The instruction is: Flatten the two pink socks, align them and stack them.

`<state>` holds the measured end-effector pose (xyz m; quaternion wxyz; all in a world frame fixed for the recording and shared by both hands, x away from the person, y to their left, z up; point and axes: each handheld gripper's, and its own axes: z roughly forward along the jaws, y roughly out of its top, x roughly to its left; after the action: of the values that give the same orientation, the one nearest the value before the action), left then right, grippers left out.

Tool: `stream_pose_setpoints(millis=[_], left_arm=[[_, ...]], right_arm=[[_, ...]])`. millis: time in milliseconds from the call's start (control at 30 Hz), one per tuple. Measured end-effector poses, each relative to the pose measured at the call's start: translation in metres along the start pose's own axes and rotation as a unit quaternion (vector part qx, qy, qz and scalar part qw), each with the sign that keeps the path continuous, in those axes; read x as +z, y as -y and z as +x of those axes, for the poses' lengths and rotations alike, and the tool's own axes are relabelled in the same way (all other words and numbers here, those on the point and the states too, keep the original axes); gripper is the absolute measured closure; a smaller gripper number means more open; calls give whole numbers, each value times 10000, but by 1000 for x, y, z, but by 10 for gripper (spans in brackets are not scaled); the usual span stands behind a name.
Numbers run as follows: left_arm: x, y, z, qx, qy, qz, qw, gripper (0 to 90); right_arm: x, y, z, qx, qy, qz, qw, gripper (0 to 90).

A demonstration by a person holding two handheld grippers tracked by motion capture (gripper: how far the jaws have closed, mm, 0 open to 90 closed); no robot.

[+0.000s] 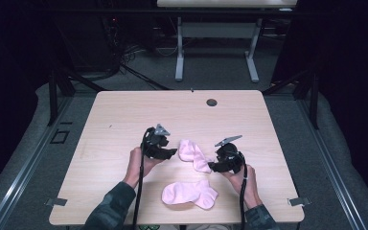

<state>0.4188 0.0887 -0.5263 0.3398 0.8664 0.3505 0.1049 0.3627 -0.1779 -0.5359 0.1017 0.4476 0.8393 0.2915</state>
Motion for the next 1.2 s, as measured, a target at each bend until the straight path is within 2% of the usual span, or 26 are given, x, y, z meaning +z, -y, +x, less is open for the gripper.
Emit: stream_pose_setpoints(millis=[133, 167, 267, 367, 533, 567, 700, 800, 833, 900, 933, 1000, 1067, 1100, 1133, 1200], left_arm=[[22, -9, 7, -221, 18, 199, 9996, 477], [26, -11, 9, -239, 3, 200, 9995, 480], [39, -15, 12, -368, 216, 387, 9983, 485], [49, -17, 7, -171, 212, 621, 9977, 539], [57, -17, 1, -17, 72, 697, 9975, 687], [59, -17, 1, 4, 85, 717, 9974, 727], [60, -16, -3, 65, 42, 624, 9980, 833], [59, -14, -4, 152, -29, 541, 9984, 854], [57, -13, -4, 167, -91, 430, 9989, 856], [48, -9, -3, 243, -75, 14, 9997, 857], [43, -6, -4, 330, -112, -221, 9991, 857], [31, 1, -8, 632, -130, -647, 9958, 855], [21, 11, -16, 1017, -113, -909, 9906, 853], [18, 17, -20, 1176, -148, -979, 9881, 852], [14, 23, -24, 1405, -147, -1048, 9844, 849], [10, 33, -32, 1789, -156, -1025, 9784, 839]], right_arm=[[-2, -5, 16, -128, -40, -329, 9994, 481], [0, -7, 22, -264, -26, -333, 9991, 481], [14, -12, 35, -556, -2, -245, 9982, 491], [30, -11, 37, -649, 2, -61, 9979, 553], [42, -5, 37, -745, 124, 143, 9970, 632], [42, -4, 37, -743, 90, 85, 9972, 668], [41, -3, 35, -752, 176, 74, 9970, 858], [40, -2, 33, -739, 143, 90, 9971, 871], [39, -2, 32, -785, 167, 78, 9967, 873], [34, 0, 30, -769, 153, 30, 9969, 873], [30, 1, 28, -749, 141, 19, 9971, 873], [22, 4, 24, -803, 230, 63, 9965, 873], [17, 7, 18, -855, 247, 129, 9959, 871], [17, 9, 16, -880, 254, 150, 9957, 871], [16, 10, 14, -903, 234, 192, 9955, 870], [16, 13, 11, -965, 198, 314, 9946, 868]])
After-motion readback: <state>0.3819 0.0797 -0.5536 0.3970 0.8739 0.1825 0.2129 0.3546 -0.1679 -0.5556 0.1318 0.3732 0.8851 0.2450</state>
